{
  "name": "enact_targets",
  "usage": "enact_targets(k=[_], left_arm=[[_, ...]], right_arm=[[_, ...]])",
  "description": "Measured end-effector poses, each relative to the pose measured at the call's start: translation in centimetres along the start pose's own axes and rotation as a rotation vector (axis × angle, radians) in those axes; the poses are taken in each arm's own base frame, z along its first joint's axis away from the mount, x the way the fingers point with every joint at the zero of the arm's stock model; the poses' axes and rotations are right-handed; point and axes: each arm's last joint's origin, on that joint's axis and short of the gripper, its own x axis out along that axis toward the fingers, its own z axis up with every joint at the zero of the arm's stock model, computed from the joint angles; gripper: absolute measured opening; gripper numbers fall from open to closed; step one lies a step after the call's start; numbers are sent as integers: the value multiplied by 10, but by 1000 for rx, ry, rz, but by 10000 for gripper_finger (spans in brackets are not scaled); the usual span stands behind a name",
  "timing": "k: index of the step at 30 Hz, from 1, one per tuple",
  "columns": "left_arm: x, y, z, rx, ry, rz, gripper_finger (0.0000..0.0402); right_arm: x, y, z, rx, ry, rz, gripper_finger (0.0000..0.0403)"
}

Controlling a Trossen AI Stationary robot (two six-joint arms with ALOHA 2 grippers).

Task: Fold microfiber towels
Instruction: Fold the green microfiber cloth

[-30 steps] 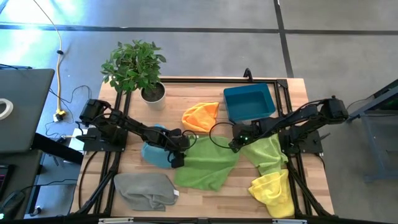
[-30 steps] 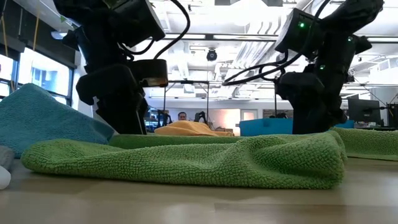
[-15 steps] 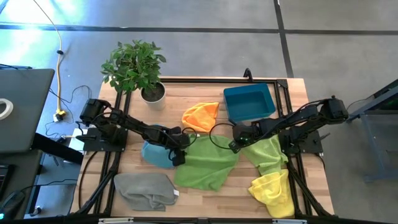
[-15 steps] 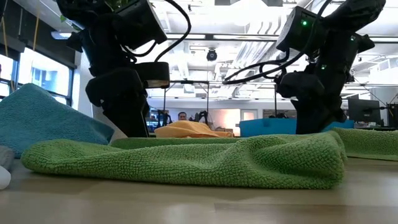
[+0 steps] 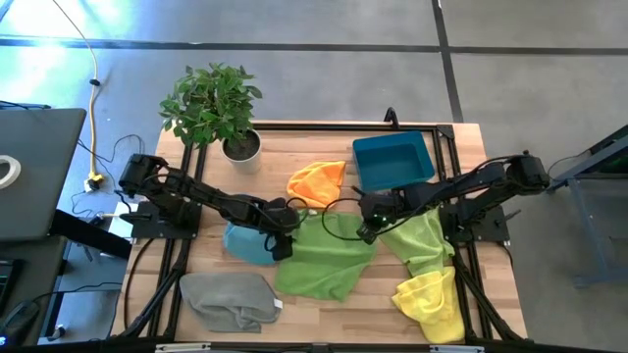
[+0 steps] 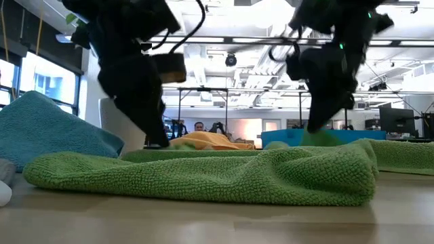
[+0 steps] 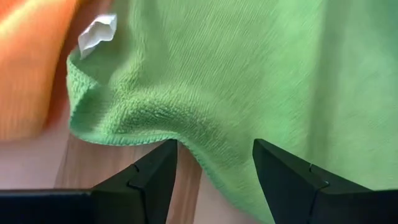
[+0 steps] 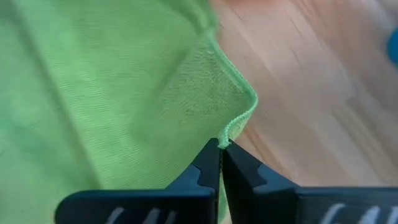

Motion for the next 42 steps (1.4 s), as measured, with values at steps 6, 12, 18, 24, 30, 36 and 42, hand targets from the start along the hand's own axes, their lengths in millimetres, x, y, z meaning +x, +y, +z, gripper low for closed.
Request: enact_targets(k=[6, 12, 18, 24, 30, 36, 42], left_arm=[[-19, -6, 23, 72, -238, -45, 203], [-28, -13, 46, 222, -498, -77, 203], [-34, -16, 57, 330, -652, -67, 203], [-38, -18, 62, 356, -720, -63, 203], [-42, -21, 65, 381, -760, -152, 203], [-44, -25, 66, 425, -784, -269, 203], [-45, -25, 66, 442, -792, -287, 203]], right_arm=[[-30, 26, 15, -205, -8, 24, 0], [-55, 57, 18, -466, -90, 65, 0], [-73, 79, 15, -619, -189, 51, 0], [-84, 92, 16, -681, -270, 49, 0], [-88, 102, 19, -779, -360, 86, 0], [-90, 106, 21, -794, -392, 135, 0], [-94, 114, 23, -842, -432, 273, 0]])
